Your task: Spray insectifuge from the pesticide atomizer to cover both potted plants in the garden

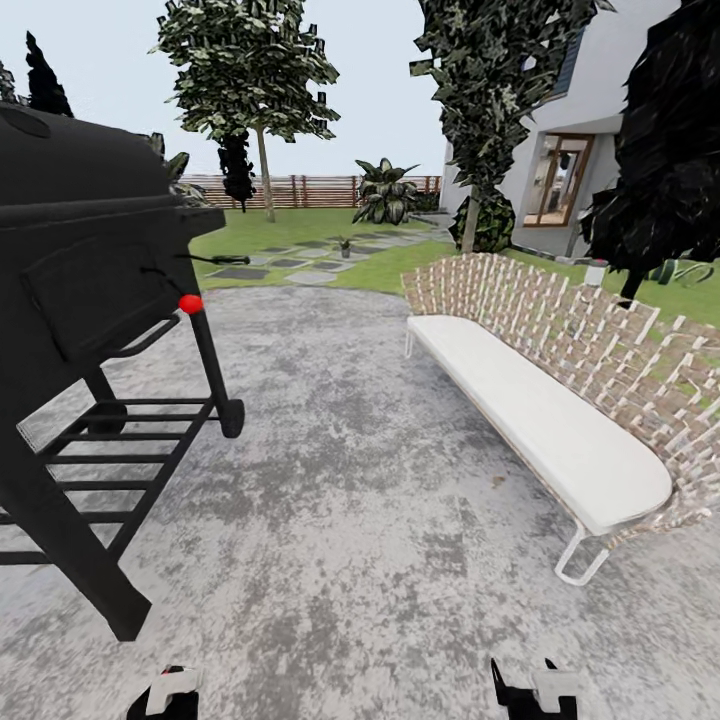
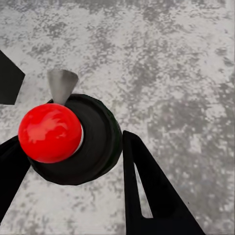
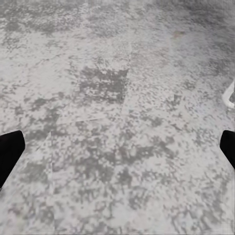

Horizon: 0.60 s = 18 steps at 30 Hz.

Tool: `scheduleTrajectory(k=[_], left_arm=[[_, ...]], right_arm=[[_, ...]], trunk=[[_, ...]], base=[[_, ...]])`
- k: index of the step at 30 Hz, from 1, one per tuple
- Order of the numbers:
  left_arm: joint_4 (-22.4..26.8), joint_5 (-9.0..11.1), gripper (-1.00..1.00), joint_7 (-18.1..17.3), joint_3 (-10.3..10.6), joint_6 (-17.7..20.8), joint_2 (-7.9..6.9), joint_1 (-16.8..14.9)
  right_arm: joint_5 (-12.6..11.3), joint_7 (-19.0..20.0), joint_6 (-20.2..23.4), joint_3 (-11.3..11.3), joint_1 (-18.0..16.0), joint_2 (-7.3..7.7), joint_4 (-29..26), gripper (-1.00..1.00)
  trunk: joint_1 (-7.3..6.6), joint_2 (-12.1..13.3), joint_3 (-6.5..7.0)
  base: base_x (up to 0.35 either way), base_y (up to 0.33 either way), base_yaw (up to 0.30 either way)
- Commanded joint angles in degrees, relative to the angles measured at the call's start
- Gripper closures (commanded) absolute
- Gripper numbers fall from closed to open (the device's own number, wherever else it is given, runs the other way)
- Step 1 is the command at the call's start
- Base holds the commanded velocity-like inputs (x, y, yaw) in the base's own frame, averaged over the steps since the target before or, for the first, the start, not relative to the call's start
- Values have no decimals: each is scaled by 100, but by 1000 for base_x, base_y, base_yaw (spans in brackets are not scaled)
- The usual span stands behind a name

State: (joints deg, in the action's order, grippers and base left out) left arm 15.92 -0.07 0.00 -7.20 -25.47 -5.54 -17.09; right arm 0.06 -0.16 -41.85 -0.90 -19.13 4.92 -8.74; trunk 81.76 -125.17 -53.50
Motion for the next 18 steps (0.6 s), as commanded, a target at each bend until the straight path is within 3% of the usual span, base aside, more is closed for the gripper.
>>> scheduleTrajectory(k=[1, 18], left_arm=[[-6, -1, 100, -2, -9, -19, 1, -4], [-10, 16, 100, -1, -9, -19, 1, -4]], right_arm=[[2, -2, -16, -6, -3, 0, 4, -100], [-5, -5, -16, -6, -3, -7, 133, -100]], trunk=[[3, -2, -5], [3, -2, -5]], base=[[340, 0, 0], [340, 0, 0]])
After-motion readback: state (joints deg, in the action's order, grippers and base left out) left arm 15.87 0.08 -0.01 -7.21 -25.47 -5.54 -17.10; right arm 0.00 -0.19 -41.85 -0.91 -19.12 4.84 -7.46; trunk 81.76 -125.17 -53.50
